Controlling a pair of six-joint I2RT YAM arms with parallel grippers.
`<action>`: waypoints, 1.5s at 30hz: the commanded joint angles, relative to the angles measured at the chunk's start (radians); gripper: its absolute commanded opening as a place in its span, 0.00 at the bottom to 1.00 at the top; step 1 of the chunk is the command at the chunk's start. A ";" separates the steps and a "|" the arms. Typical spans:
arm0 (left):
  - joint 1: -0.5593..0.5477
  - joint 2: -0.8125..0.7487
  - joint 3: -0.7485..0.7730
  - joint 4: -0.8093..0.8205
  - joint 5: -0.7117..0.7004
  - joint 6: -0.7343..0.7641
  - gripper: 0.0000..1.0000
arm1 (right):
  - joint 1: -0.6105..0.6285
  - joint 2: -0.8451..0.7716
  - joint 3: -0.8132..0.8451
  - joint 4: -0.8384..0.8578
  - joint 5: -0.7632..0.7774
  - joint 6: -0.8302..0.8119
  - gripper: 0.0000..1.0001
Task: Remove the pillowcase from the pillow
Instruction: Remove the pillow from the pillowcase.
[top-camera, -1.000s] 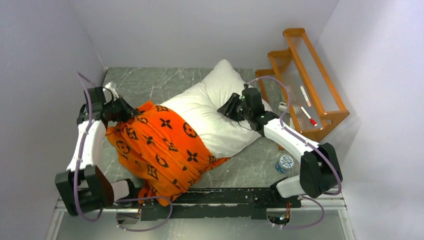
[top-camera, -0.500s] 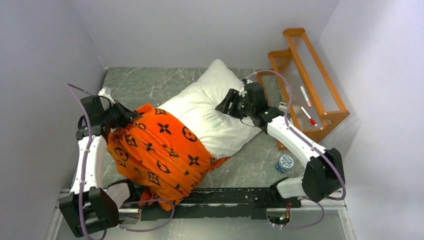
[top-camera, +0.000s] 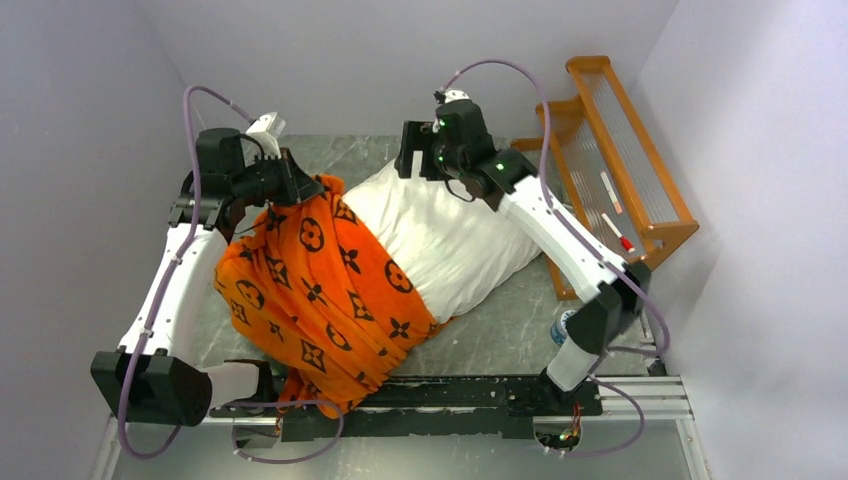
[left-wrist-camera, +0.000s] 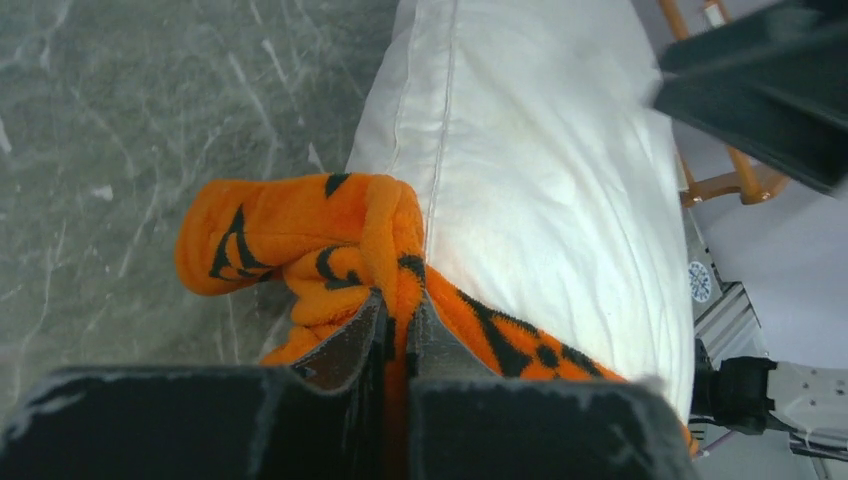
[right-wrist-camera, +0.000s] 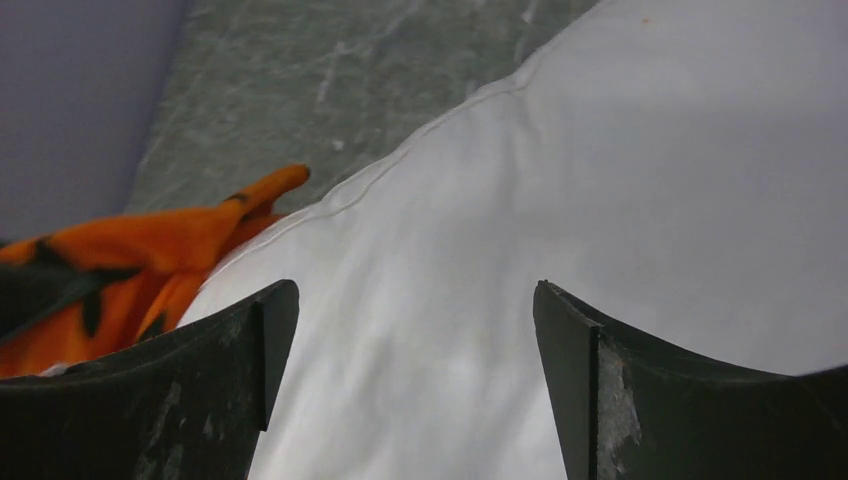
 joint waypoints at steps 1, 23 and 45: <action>-0.016 -0.001 0.160 0.050 0.139 0.068 0.05 | 0.002 0.177 0.187 -0.230 0.130 0.085 0.91; -0.005 -0.003 0.178 -0.138 -0.367 0.127 0.05 | -0.095 0.219 -0.051 -0.084 0.366 0.311 0.00; 0.327 0.502 0.567 -0.233 -0.159 0.092 0.34 | -0.211 0.251 0.219 -0.157 -0.073 0.079 0.47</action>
